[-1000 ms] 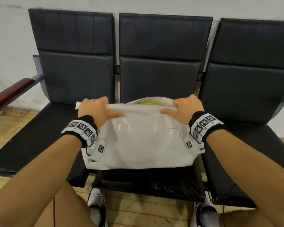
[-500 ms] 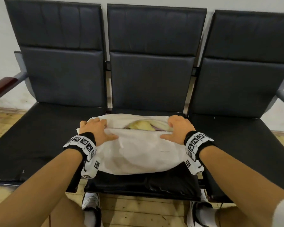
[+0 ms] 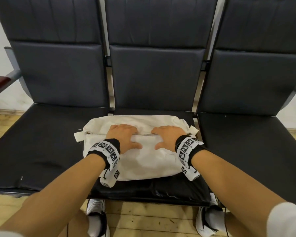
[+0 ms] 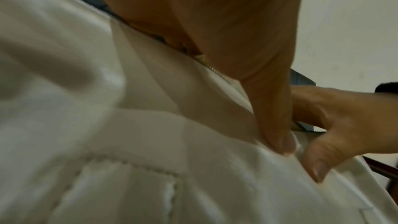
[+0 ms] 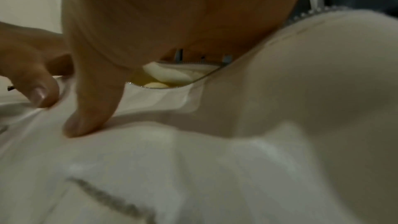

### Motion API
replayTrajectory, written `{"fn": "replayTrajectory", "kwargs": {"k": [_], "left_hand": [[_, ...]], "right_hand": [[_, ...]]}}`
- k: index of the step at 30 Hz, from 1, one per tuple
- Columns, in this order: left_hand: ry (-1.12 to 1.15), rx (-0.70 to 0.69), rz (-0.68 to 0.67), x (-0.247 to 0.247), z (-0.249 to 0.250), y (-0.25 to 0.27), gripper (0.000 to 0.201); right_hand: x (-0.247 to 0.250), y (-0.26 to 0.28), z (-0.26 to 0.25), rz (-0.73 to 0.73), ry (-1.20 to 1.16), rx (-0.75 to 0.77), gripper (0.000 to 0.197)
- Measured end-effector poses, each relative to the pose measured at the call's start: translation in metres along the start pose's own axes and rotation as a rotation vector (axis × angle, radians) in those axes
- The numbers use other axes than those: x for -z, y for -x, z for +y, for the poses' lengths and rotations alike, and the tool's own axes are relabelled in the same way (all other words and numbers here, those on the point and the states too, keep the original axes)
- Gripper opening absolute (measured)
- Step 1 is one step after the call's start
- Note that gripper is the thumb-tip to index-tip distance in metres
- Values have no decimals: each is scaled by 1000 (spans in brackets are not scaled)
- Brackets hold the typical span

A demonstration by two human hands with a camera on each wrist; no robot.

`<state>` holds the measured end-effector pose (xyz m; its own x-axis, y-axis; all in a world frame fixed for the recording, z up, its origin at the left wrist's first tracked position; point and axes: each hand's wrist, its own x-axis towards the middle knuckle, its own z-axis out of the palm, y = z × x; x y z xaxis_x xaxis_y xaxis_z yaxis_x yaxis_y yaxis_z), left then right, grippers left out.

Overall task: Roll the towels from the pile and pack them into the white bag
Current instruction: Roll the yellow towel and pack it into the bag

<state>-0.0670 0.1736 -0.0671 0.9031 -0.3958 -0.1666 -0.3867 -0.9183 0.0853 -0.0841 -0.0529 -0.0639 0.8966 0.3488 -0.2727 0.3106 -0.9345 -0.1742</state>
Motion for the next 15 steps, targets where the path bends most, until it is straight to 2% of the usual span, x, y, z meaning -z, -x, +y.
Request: {"fn": "replayTrajectory", "kwargs": {"k": [2,5,10,15], "left_hand": [[-5,16,9,-10,0,0,52],[-3,48,19,-21,3,-8,37],[-28,131,9,-29,10,-22,39],[92,41,-22,-23,-5,-10,45]], "right_hand": [[-7,-5,-6,17,54,-18,45],[-19,-16,-10,65,99,-46,31],[-27,-30,-18,101,172,-158,22],[-20,-21,-16,115,130,-120,30]]}}
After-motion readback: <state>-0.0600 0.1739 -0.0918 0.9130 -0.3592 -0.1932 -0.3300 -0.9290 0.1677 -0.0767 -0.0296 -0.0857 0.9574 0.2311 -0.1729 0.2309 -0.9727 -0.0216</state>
